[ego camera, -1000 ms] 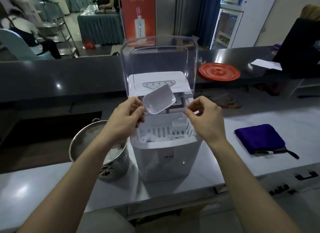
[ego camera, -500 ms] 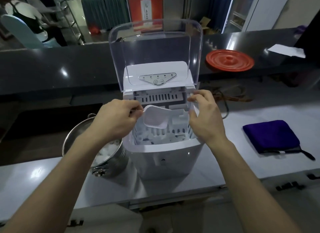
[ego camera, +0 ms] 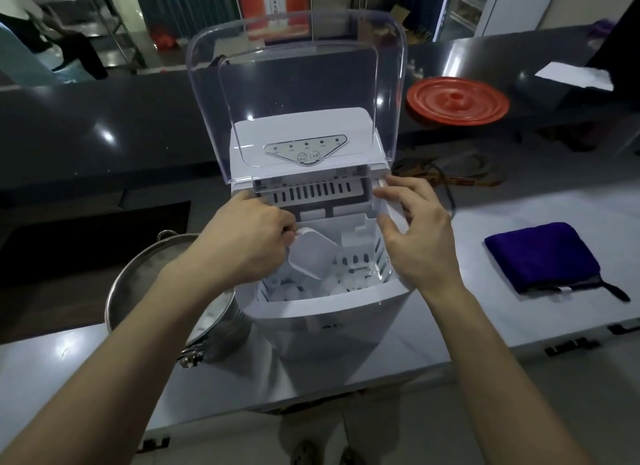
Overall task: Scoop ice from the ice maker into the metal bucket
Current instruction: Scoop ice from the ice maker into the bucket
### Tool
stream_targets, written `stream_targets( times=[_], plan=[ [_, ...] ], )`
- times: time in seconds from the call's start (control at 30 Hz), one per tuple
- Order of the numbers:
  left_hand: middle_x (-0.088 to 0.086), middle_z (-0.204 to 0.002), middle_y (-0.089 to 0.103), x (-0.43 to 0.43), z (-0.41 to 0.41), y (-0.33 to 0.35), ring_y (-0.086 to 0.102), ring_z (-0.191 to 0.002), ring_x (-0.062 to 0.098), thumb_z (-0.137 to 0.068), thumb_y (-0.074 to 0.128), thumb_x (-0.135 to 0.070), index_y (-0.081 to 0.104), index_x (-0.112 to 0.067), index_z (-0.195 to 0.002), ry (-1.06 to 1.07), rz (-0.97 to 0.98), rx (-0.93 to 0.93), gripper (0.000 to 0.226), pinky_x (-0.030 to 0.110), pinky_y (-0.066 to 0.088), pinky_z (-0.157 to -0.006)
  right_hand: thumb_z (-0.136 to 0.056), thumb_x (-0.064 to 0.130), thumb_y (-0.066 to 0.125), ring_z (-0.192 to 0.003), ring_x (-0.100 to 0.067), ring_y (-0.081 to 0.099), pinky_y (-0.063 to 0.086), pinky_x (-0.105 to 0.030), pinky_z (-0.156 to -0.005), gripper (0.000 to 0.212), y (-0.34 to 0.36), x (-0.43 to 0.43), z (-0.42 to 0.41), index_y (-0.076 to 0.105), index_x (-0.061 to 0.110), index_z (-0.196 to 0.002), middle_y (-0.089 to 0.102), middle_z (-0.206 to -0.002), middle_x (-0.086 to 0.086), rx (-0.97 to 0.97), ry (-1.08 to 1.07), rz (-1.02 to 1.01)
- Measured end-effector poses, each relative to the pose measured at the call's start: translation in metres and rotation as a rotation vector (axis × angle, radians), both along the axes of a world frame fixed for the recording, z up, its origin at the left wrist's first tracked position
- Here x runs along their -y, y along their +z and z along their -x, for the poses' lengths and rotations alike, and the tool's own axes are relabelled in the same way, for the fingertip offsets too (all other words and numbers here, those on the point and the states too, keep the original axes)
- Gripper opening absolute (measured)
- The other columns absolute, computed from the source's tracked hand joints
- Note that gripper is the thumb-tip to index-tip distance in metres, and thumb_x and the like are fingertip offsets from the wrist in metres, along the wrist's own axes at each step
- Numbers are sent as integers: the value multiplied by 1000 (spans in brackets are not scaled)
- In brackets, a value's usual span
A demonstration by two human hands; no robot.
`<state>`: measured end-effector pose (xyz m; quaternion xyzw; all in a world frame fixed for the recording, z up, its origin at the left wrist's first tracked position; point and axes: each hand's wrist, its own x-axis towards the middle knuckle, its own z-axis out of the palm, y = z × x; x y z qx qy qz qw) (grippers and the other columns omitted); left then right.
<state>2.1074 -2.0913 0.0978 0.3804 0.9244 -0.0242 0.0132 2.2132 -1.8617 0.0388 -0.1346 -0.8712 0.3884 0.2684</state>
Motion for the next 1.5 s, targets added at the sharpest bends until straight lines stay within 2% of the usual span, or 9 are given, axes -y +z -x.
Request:
stream_targets(
  times=[0.17,0.3,0.37,0.47,0.63,0.87,1.13,1.27,1.5],
  plan=[
    [-5,-105,72,-1,3,-4,62,-97,21,-111,42,-37,60,-32,-100,-43,8,49,21,42,42,-102,-95,5,73,-134,-6,54,48,-26,-115,39,-1,-2,-2,72,18,-133,55,-145,11,10,15,2],
    [-4,-92,65,-3,4,1,56,-87,23,-110,41,-35,53,-30,-87,-21,28,82,26,41,48,-84,-94,5,74,-132,1,50,47,-24,-114,42,-1,-2,-2,72,20,-134,55,-144,15,16,6,1],
    [-4,-89,63,-6,4,3,58,-84,23,-110,42,-33,53,-29,-87,-25,41,84,26,41,51,-78,-94,5,74,-132,2,49,46,-23,-114,43,-1,-2,-2,72,20,-133,55,-144,16,14,2,11],
    [-2,-89,64,-10,7,4,60,-83,25,-108,41,-31,60,-27,-91,-41,70,66,25,41,52,-76,-94,4,73,-134,-1,52,47,-23,-114,43,0,-2,-3,72,19,-134,56,-145,13,11,3,23],
    [0,-90,62,-15,10,4,59,-86,27,-107,41,-30,60,-24,-92,-40,111,57,25,39,42,-72,-93,2,73,-134,-1,52,44,-17,-114,43,1,-1,-4,73,18,-133,56,-144,12,10,10,33],
    [0,-92,63,-18,12,6,57,-85,26,-106,42,-30,66,-24,-97,-31,79,57,26,37,39,-70,-94,4,75,-132,1,51,46,-16,-111,42,1,0,-4,73,20,-133,56,-145,11,22,-9,29],
    [0,-92,67,-22,13,9,60,-83,23,-106,43,-28,68,-23,-97,-59,104,72,27,38,49,-71,-94,3,75,-132,1,52,43,-15,-112,41,1,1,-5,73,20,-131,56,-144,12,22,-11,42],
    [4,-93,67,-20,19,8,61,-86,28,-105,45,-25,69,-19,-95,-37,86,141,26,39,50,-73,-94,2,74,-134,-2,53,42,-14,-113,41,2,0,-5,73,19,-131,56,-144,11,24,-5,51],
    [6,-90,70,-17,25,12,62,-85,27,-103,47,-21,70,-14,-89,-24,44,251,28,44,56,-79,-94,2,74,-134,-1,53,41,-12,-112,41,1,1,-5,73,18,-131,56,-144,10,25,-4,48]
  ],
)
